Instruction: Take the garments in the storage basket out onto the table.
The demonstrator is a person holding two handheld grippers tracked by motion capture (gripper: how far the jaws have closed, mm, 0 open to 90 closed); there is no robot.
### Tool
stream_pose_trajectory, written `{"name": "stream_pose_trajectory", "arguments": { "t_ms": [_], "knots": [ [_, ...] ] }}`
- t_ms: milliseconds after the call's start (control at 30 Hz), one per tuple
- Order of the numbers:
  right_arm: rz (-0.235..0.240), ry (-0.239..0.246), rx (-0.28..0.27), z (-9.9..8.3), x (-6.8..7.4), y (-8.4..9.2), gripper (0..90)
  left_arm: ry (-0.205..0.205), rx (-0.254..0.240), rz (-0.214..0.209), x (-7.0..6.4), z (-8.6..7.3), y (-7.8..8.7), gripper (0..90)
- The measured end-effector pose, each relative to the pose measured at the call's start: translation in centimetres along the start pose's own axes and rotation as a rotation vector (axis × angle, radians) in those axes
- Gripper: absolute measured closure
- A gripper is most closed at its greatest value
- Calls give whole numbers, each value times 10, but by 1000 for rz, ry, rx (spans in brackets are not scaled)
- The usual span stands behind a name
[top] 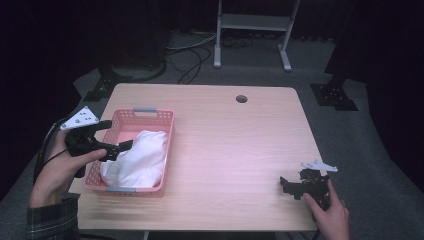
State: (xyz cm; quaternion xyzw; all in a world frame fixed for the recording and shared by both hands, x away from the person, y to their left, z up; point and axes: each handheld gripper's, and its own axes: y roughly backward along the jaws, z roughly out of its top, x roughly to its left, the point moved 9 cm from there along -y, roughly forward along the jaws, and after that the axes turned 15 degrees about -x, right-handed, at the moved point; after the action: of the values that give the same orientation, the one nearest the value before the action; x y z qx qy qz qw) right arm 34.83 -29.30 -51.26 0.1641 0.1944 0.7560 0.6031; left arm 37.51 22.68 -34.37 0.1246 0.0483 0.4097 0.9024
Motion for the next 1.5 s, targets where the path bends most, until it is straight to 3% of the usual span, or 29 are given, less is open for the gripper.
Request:
{"name": "stream_pose_trajectory", "arguments": {
  "t_ms": [367, 700, 1500],
  "knots": [
    [0, 0, 0, 0, 0, 0, 0, 2, 74, -13, -2, -16, -13, 14],
    [0, 0, 0, 0, 0, 0, 0, 15, 139, 1, 2, -32, -23, 14],
    [0, 0, 0, 0, 0, 0, 0, 58, 211, 12, 9, -60, -38, 14]
  ]
}}
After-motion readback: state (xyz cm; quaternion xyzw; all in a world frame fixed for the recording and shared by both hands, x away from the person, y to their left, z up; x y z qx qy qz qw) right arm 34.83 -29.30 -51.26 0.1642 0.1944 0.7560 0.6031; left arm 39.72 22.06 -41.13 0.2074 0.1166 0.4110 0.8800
